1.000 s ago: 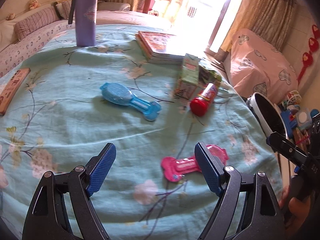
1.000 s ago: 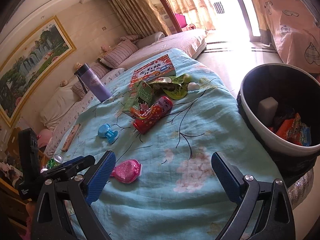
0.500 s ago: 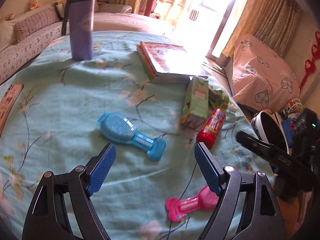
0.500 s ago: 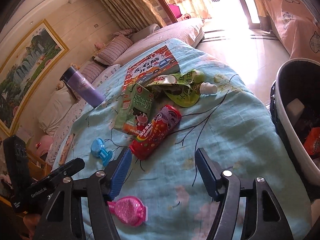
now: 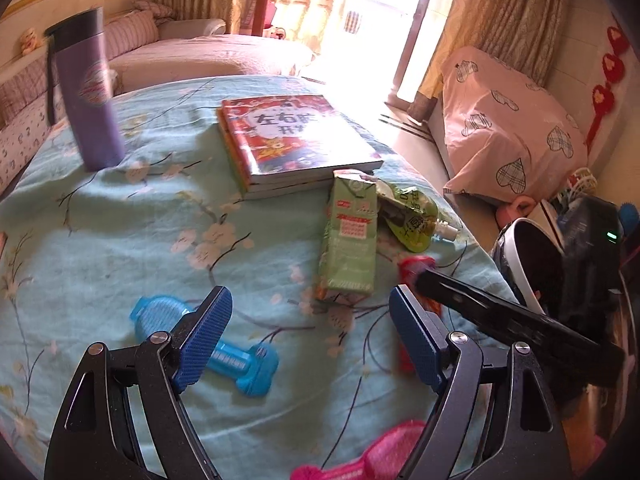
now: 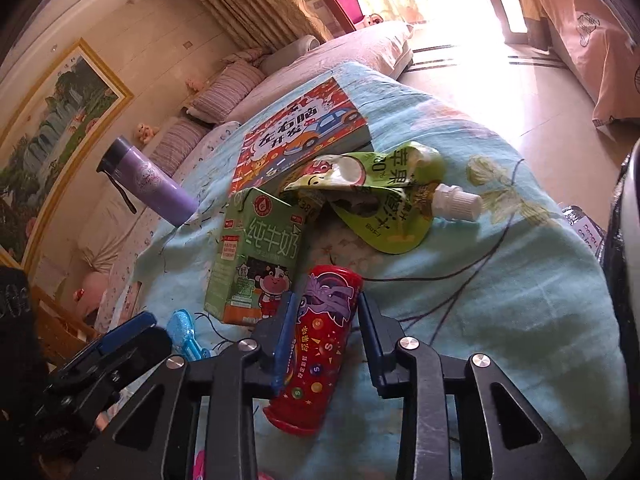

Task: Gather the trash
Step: 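Grasp the green juice carton with the left tool while the right tool grasps the red Skittles tube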

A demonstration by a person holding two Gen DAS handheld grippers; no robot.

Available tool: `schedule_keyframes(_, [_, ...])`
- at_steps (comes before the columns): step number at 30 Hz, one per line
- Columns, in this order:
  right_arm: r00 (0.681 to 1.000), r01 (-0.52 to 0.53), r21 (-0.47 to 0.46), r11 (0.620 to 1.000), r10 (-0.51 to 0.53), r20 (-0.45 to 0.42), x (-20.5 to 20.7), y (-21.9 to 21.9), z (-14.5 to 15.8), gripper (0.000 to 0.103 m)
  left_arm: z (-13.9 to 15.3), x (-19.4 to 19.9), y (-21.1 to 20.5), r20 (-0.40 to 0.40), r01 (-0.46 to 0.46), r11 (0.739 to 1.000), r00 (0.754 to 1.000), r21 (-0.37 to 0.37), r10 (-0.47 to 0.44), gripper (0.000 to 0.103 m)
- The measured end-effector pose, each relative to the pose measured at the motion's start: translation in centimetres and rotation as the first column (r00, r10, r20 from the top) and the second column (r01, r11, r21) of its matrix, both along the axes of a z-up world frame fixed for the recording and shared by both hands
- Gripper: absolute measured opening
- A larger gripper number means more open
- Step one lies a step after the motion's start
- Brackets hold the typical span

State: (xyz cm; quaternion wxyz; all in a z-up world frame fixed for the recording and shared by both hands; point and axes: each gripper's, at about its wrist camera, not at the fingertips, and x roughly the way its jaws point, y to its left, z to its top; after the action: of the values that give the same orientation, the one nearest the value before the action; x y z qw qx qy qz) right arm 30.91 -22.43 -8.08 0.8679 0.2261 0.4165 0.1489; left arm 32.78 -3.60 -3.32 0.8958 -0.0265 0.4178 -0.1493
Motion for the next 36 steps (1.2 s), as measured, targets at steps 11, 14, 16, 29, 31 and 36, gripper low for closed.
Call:
schedule_keyframes(11, [1.000, -0.002, -0.109, 0.994, -0.002, -0.031, -2.5, -3.4, 0.5, 0.033, -2.2, 2.2, -3.3, -0.053, 0.049, 0.998, 0.998, 0.039, -0.047, 0.031])
schedule_keyframes(14, [0.999, -0.023, -0.126, 0.992, 0.017, -0.045, -2.6, -2.3, 0.5, 0.037, -1.4, 0.3, -2.4, -0.034, 0.048, 0.998, 0.998, 0.029, -0.047, 0.031])
schedule_keyframes(16, [0.998, -0.039, -0.132, 0.991, 0.033, -0.049, -3.0, -1.4, 0.1, 0.039, -1.1, -1.0, -1.7, -0.028, 0.045, 0.999, 0.999, 0.023, -0.044, 0.031])
schedule_keyframes(29, [0.998, -0.007, -0.124, 0.992, 0.015, 0.058, -7.1, -2.1, 1.4, 0.032, 0.0, -6.3, -1.0, -0.023, 0.061, 0.997, 0.998, -0.050, -0.062, 0.031])
schedule_keyframes(31, [0.997, 0.005, -0.096, 0.995, 0.002, 0.075, -7.9, -3.0, 2.3, 0.032, 0.4, -6.9, -1.8, -0.014, 0.078, 0.996, 0.997, -0.049, -0.078, 0.031])
schedule_keyframes(36, [0.990, 0.052, -0.056, 0.997, -0.044, 0.130, -10.3, -5.6, 4.5, 0.032, 1.5, -8.5, -4.3, 0.009, 0.133, 0.990, 0.991, -0.047, -0.133, 0.031])
